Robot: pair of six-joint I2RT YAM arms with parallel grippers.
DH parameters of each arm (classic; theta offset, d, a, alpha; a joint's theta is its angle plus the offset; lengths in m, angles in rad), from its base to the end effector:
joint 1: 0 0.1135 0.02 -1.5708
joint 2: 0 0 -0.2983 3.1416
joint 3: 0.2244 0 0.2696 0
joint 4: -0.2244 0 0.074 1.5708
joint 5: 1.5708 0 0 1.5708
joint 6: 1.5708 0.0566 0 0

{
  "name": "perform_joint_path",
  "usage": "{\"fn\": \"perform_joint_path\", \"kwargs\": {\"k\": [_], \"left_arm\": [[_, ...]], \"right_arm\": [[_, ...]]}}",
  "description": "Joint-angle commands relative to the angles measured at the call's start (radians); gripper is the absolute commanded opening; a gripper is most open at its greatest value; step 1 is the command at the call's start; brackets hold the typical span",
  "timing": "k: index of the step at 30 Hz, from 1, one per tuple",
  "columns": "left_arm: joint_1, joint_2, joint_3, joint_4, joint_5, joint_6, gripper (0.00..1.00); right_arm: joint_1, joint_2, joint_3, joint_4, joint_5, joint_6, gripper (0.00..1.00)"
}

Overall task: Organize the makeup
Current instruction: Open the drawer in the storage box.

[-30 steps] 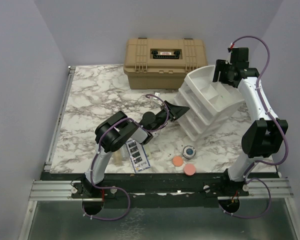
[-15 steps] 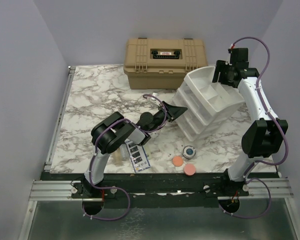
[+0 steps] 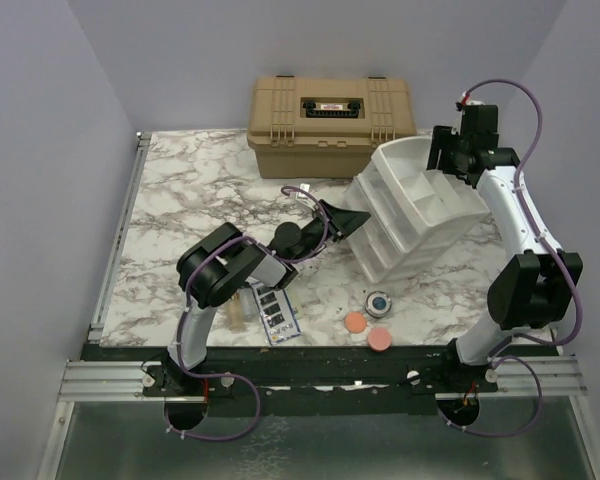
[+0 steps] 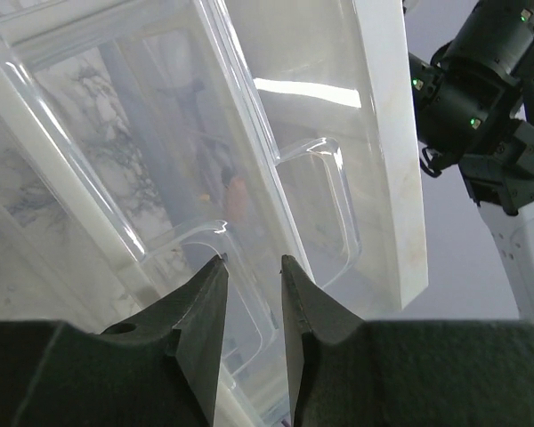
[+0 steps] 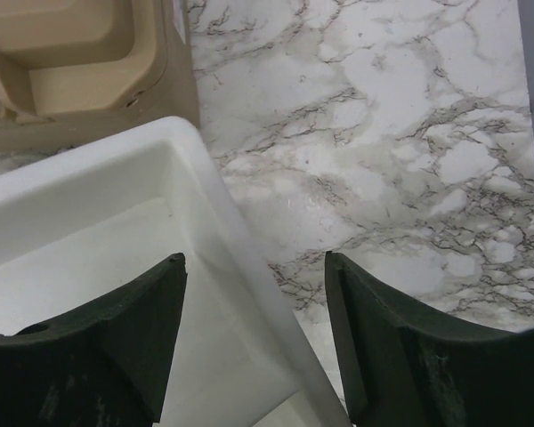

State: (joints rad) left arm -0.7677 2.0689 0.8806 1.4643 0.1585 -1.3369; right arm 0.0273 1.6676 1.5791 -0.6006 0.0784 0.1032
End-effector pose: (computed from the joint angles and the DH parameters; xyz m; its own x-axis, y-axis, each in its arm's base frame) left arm 0.3113 -0.3129 0.1895 -0.7280 -0.6324 -0.2648 0.3750 -0.0439 -0.9260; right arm 0.4166 0.0069 0.3640 -0.6288 0.0856 -0.7728 0.0985 0.9947 0.0300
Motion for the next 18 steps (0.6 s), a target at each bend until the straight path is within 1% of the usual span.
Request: {"fn": "perform_joint_path", "kwargs": {"k": [1, 6, 11, 15, 18], "left_arm": [[0.014, -0.020, 0.049, 0.328, 0.015, -0.092, 0.31], [0.017, -0.013, 0.043, 0.329, 0.006, -0.106, 0.31], [0.045, -0.037, 0.035, 0.326, 0.033, -0.148, 0.29], [0.081, -0.061, -0.024, 0.327, 0.040, -0.180, 0.28], [0.110, -0.109, -0.077, 0.327, 0.053, -0.173, 0.27]], "right_arm": [[0.038, -0.063, -0.079, 0.004, 0.003, -0.055, 0.68], [0.100, -0.093, -0.128, 0.040, 0.031, -0.093, 0.68], [0.153, -0.110, -0.163, 0.088, 0.106, -0.147, 0.68], [0.186, -0.114, -0.155, 0.084, 0.159, -0.154, 0.68], [0.200, -0.117, -0.160, 0.096, 0.193, -0.162, 0.68]]}}
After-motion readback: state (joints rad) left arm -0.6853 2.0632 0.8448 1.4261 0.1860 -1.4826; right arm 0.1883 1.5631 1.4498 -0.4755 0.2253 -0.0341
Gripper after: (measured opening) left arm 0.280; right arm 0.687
